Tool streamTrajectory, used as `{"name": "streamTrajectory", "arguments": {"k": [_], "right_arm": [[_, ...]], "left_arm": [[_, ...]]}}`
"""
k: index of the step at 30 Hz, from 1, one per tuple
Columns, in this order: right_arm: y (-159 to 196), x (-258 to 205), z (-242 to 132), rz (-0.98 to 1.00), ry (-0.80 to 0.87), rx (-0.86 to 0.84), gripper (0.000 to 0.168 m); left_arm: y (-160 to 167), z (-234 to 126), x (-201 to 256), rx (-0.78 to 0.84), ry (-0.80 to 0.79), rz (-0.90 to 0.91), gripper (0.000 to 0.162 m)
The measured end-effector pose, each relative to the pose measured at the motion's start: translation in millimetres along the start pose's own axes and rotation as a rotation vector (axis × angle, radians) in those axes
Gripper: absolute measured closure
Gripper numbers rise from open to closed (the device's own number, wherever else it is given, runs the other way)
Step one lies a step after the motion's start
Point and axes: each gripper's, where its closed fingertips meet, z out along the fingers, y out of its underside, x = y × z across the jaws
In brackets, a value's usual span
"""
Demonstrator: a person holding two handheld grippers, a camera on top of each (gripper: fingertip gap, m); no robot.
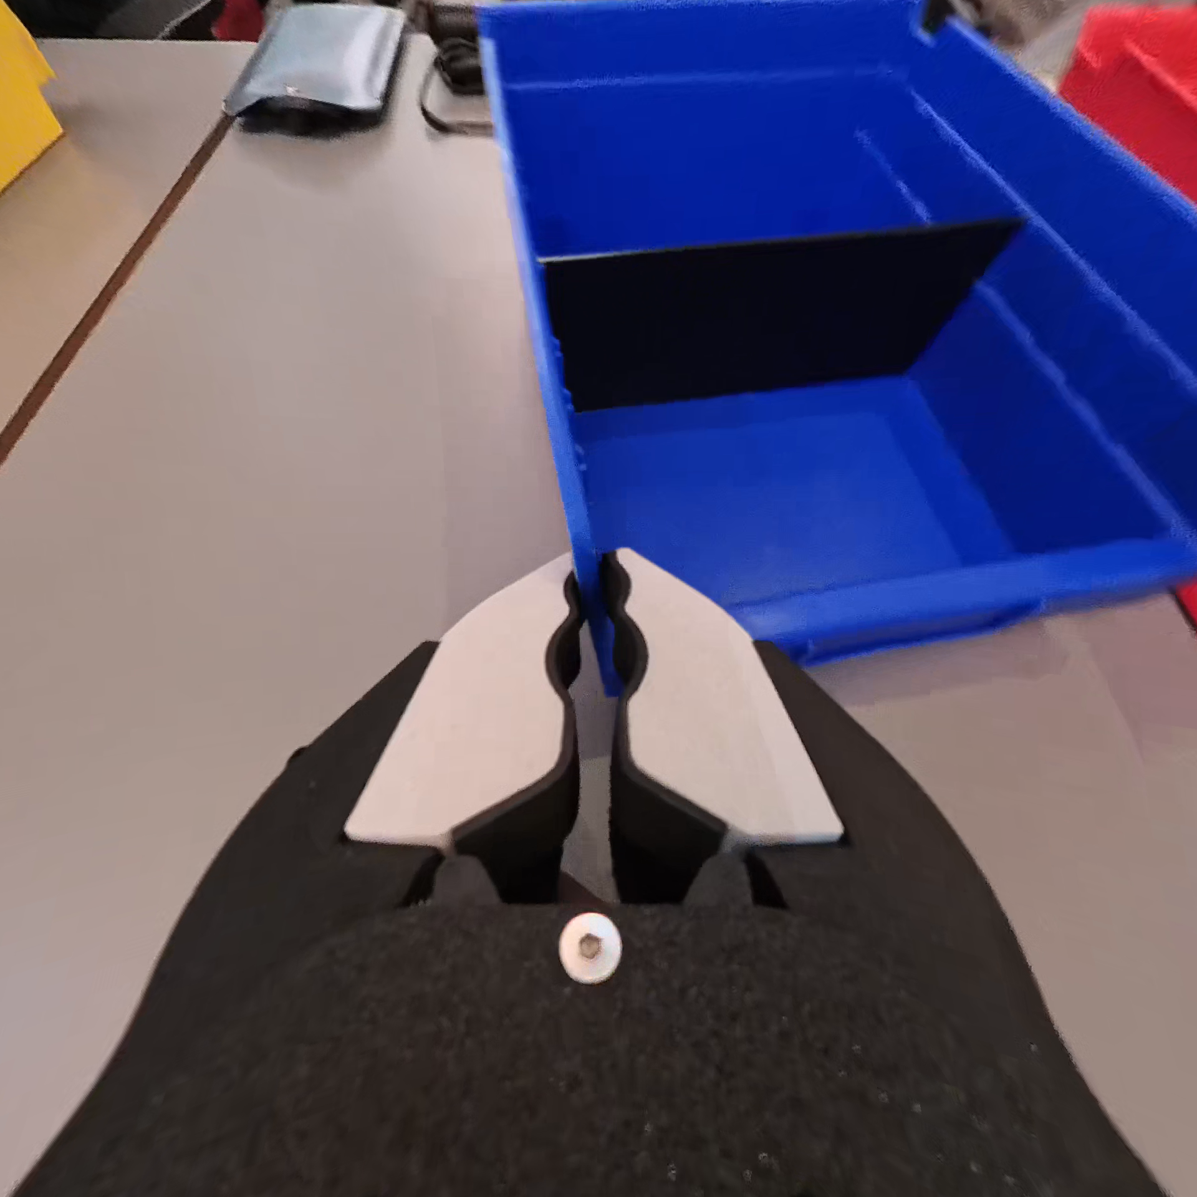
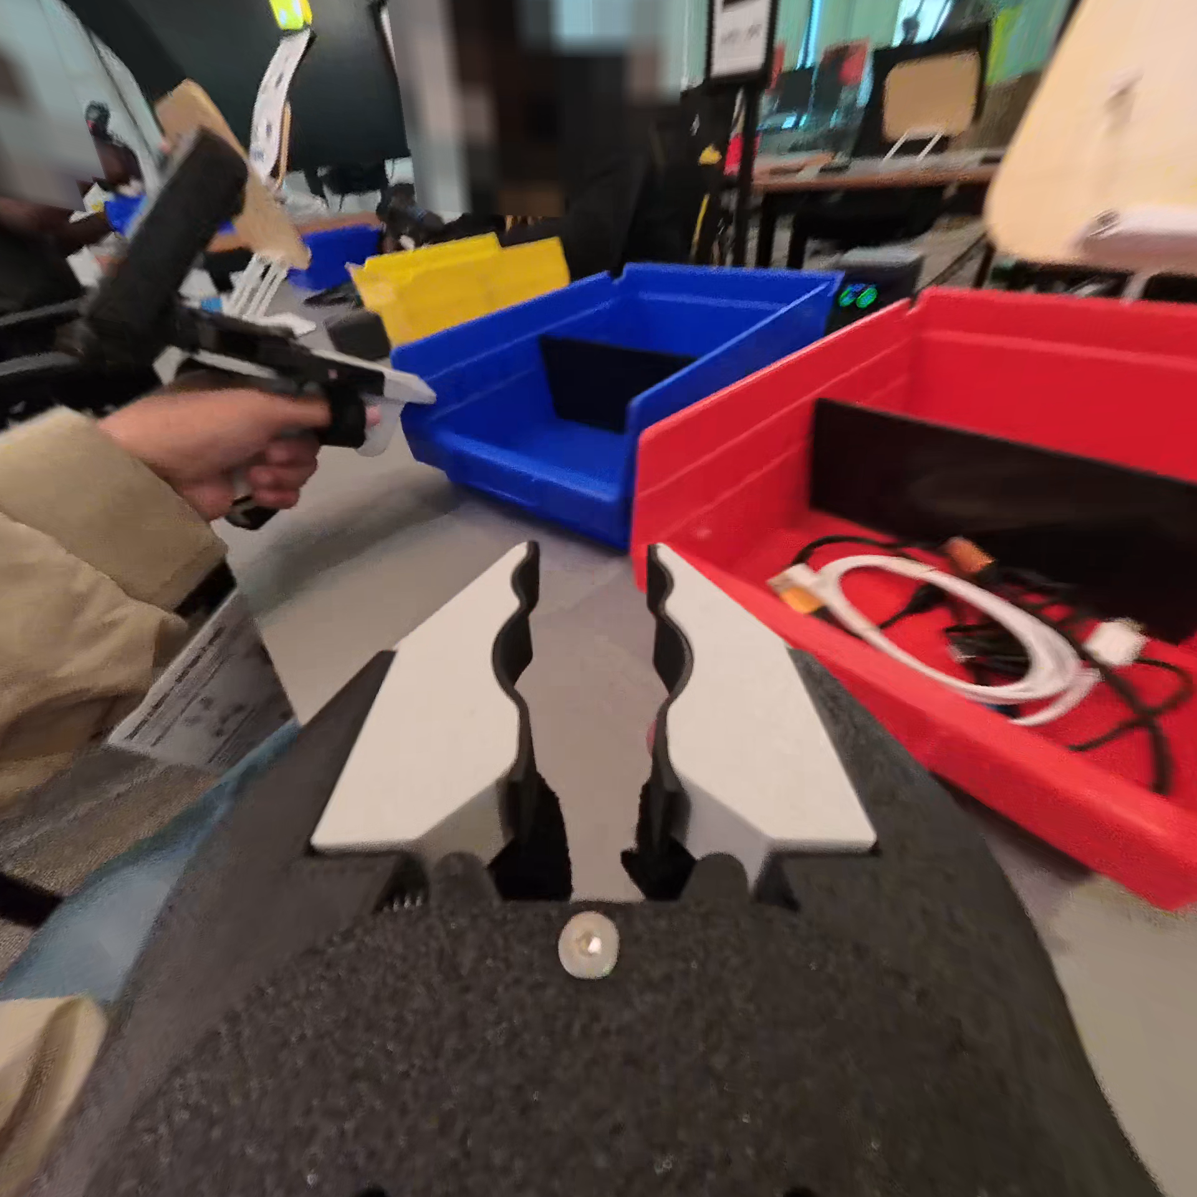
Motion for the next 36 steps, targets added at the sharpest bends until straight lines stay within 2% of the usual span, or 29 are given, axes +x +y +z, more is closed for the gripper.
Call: {"name": "streamTrajectory", "arguments": {"k": [2,3,4,5,7,11,14,16,21,26,29,32,34,36], "right_arm": [[17,-20,20,-0.028,-0.009,-0.097,0.135],[27,-28,29,-0.049,-0.017,-0.164,0.126],[32,-29,37,-0.063,0.017,-0.197,0.119],[31,-25,42,-0.084,0.079,-0.188,0.12],[23,-15,47,-0.128,0.188,-0.139,0.125],[34,-10,49,-0.094,0.277,-0.206,0.15],[29,-14,42,-0.029,0.198,-0.209,0.165],[16,-22,37,0.008,0.141,-0.171,0.165],[-61,-20,6,-0.093,0.189,0.072,0.164],[-148,35,-54,-0.162,0.36,0.237,0.165],[-176,96,-97,-0.151,0.472,0.239,0.164],[-181,177,-144,-0.127,0.608,0.198,0.164],[-168,231,-178,-0.123,0.706,0.134,0.164],[-139,281,-209,-0.067,0.794,0.055,0.165]], "left_arm": [[18,-27,20,-0.057,0.013,0.096,0.155],[28,-43,29,-0.092,0.001,0.125,0.154],[38,-59,37,-0.111,-0.023,0.136,0.154],[47,-75,45,-0.111,-0.05,0.147,0.154],[63,-102,57,-0.112,-0.096,0.154,0.154],[83,-140,75,-0.094,-0.148,0.162,0.154],[74,-171,89,0.029,-0.227,0.223,0.153],[62,-194,96,0.144,-0.303,0.261,0.153],[8,-230,115,0.426,-0.37,0.296,0.154],[-75,-221,170,0.607,-0.233,0.259,0.155],[-129,-205,230,0.723,-0.164,0.271,0.155],[-160,-162,309,0.699,-0.031,0.284,0.155],[-163,-120,365,0.628,0.092,0.244,0.155],[-154,-76,418,0.522,0.199,0.195,0.156]]}}
